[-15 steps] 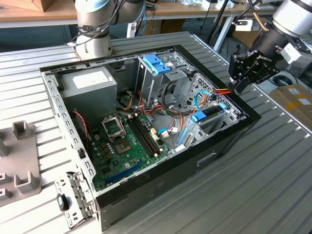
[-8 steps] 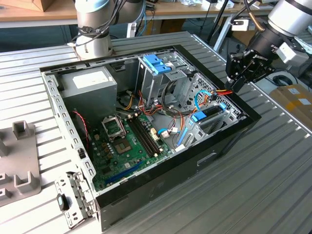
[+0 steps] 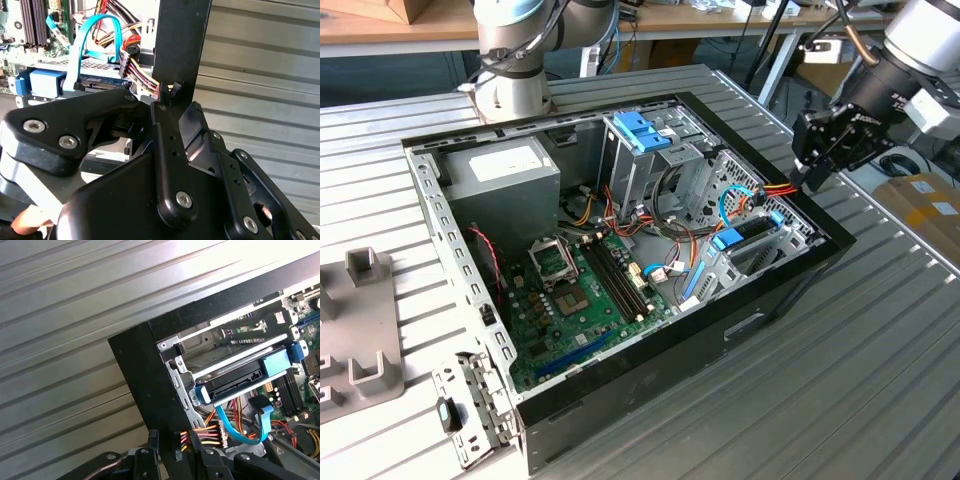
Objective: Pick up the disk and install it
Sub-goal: 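Insert the first disk wire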
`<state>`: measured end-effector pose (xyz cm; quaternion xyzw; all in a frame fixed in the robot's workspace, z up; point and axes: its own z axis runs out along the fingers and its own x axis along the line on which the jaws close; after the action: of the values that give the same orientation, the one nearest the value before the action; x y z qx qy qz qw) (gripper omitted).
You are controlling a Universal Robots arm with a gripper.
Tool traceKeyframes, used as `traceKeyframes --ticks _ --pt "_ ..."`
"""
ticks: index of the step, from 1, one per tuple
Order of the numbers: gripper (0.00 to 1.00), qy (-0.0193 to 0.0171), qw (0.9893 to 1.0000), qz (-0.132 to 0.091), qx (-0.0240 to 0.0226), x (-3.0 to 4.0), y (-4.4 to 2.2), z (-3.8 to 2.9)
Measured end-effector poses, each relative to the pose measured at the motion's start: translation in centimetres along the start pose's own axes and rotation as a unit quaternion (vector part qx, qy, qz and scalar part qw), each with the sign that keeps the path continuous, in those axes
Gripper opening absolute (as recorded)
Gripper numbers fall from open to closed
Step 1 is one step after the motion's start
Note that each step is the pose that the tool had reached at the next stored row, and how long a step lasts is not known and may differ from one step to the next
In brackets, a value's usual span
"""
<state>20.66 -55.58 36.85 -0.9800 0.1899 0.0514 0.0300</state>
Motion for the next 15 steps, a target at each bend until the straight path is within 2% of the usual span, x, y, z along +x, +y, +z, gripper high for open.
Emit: traceKeyframes --ticks 15 --pt "0.36 -0.0002 1.0000 -0.005 -0.0006 -0.04 -0.27 0.62"
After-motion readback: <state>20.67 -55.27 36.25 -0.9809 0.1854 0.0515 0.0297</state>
